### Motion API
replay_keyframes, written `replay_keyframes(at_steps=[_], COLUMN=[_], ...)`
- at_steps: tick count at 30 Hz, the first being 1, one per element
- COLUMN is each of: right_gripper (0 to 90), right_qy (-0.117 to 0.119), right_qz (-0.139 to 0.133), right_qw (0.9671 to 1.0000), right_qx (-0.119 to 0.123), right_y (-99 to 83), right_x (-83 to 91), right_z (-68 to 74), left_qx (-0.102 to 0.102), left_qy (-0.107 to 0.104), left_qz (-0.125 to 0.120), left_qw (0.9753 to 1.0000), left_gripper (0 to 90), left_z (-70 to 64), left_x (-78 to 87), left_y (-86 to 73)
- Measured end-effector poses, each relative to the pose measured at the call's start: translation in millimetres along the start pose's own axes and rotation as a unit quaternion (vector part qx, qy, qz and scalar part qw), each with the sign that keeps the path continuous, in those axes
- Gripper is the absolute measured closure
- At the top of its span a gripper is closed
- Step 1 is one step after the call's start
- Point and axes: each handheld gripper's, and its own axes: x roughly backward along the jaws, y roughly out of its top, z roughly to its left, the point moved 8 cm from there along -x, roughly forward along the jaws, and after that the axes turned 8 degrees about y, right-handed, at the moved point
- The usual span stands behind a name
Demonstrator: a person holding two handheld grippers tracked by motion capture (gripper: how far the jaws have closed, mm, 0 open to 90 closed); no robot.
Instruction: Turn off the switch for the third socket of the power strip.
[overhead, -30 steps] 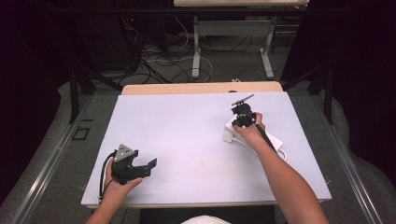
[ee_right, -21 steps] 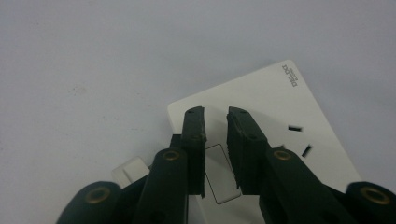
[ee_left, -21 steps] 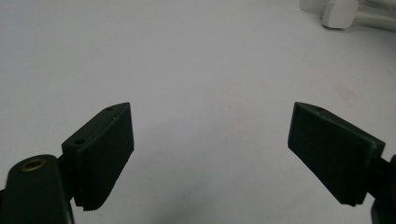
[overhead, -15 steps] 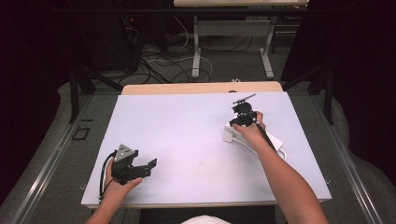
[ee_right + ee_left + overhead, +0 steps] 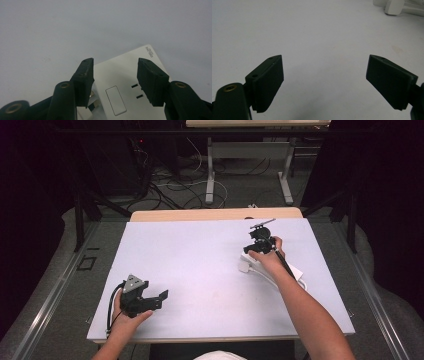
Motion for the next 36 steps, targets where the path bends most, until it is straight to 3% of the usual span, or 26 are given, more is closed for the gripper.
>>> replay_keyframes(at_steps=[5, 13, 19, 25, 33, 36], right_gripper=[48.0, 42.4, 39.1, 30.1, 16.2, 15.1], right_qy=[0.01, 0.026, 0.044, 0.065, 0.043, 0.044], right_qz=[-0.022, -0.069, -0.084, -0.103, -0.135, -0.142], right_qw=[0.9995, 0.9952, 0.9934, 0.9902, 0.9875, 0.987], right_qx=[0.023, 0.064, 0.064, 0.069, 0.069, 0.06], right_y=[6.8, 19.4, 24.3, 30.6, 39.0, 39.0], right_x=[3.3, 9.5, 13.4, 16.7, 23.4, 25.4], right_z=[5.2, 13.5, 20.8, 24.7, 21.5, 23.4], left_qx=[-0.001, 0.004, 0.007, 0.01, 0.012, 0.011], left_qy=[-0.003, -0.002, -0.004, -0.003, -0.001, -0.001], left_qz=[0.003, 0.007, 0.007, 0.003, 0.009, 0.01], left_qw=[1.0, 1.0, 0.9999, 0.9999, 0.9999, 0.9999], left_gripper=[14.4, 14.6, 14.8, 14.8, 14.8, 14.8], left_z=[0.3, 1.9, 2.6, 2.4, 5.1, 4.8], left_x=[0.5, -0.8, -3.8, -5.6, -4.7, -5.1], left_y=[-0.1, -0.2, 0.8, 1.5, 0.4, -0.1])
